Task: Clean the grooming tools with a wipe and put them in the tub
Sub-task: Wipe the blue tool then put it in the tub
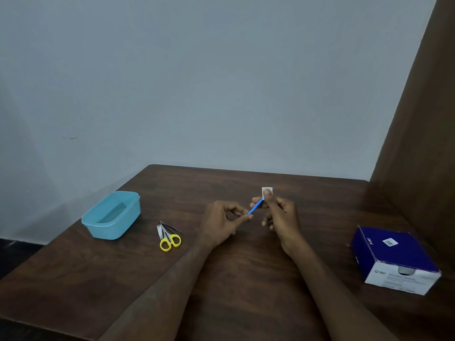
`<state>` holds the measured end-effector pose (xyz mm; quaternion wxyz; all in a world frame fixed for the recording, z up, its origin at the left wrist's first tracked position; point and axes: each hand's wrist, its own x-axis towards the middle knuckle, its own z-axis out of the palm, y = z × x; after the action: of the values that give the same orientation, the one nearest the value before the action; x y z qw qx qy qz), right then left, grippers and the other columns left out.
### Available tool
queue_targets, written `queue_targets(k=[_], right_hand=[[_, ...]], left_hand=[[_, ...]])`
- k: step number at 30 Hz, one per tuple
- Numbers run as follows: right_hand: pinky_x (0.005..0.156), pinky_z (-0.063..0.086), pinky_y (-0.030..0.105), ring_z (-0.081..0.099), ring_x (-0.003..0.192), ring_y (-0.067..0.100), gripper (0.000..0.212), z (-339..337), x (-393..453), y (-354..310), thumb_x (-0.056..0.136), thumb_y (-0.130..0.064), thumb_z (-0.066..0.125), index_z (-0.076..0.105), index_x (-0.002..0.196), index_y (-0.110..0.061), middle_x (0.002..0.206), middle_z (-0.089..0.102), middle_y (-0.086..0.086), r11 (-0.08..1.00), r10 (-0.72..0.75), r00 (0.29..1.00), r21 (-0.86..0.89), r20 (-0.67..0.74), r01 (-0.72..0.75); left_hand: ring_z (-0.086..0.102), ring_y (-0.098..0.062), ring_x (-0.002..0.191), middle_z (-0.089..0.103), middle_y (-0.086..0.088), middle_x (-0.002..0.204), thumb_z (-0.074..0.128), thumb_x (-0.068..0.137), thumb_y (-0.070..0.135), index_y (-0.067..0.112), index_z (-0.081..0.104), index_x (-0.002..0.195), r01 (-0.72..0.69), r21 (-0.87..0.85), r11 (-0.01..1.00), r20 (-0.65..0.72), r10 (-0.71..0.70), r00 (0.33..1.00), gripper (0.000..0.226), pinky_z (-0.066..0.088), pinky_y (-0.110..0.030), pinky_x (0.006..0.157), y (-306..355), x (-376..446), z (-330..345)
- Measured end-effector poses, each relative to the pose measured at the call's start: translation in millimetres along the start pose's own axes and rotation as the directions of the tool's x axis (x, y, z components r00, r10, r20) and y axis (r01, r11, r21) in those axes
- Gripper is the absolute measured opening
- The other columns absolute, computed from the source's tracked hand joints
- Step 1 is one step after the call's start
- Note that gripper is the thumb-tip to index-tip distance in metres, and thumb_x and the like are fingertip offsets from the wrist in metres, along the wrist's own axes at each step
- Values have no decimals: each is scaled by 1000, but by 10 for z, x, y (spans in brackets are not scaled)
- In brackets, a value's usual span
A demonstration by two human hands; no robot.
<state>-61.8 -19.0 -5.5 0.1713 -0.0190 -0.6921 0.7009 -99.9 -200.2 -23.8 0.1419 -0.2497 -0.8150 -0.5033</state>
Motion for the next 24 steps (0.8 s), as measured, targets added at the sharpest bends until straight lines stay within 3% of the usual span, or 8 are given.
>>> queue_targets(k=[3,6,10,14,18,21,24], right_hand=[[45,34,22,54,47,13,56,7,-17,-2,109,-54,48,83,94,-13,92,83,2,999,39,999,27,2,-39],[45,34,23,54,47,14,50,9,-20,11,109,-50,52,83,95,-13,92,83,2,999,37,999,11,20,-38],[44,35,22,52,43,12,34,3,-6,63,109,-35,57,83,98,-15,93,83,-2,999,5,999,-47,40,-3],[44,36,20,51,44,13,14,5,-33,73,103,-18,69,80,109,-11,105,83,-5,996,-30,989,-74,147,41],[43,39,15,59,46,3,21,26,-69,31,98,-5,75,75,118,-7,100,83,5,998,-64,984,6,168,64],[42,37,20,57,44,10,11,8,-38,35,104,-17,67,70,114,-11,104,83,5,998,-61,985,-8,162,63],[42,35,21,56,42,15,26,-11,5,74,114,-30,47,63,109,-10,102,83,5,999,-39,989,30,141,35]], left_hand=[[65,-16,43,77,10,73,92,84,29,22,82,82,8,4,1000,-5,-8,1000,13,49,-25,46,-27,-15,11],[65,-15,43,77,8,70,92,84,25,22,78,77,14,0,1000,7,-14,1000,15,49,-26,47,-27,-16,5],[65,-16,44,76,3,69,91,83,19,18,75,75,50,-23,999,32,-49,998,18,51,-29,46,-55,-8,13],[63,-16,41,73,0,64,94,80,23,18,68,69,47,-51,998,21,-46,999,29,48,-28,44,-79,-13,30],[63,-20,42,71,-1,64,94,81,32,16,66,71,39,-75,996,10,-39,999,34,51,-33,42,-89,-10,42],[64,-20,41,72,-1,63,94,82,30,18,67,70,49,-53,997,21,-48,999,32,46,-28,44,-80,-3,50],[64,-19,41,72,1,62,94,83,29,19,67,70,46,-34,998,24,-45,999,32,45,-26,45,-58,-10,40]])
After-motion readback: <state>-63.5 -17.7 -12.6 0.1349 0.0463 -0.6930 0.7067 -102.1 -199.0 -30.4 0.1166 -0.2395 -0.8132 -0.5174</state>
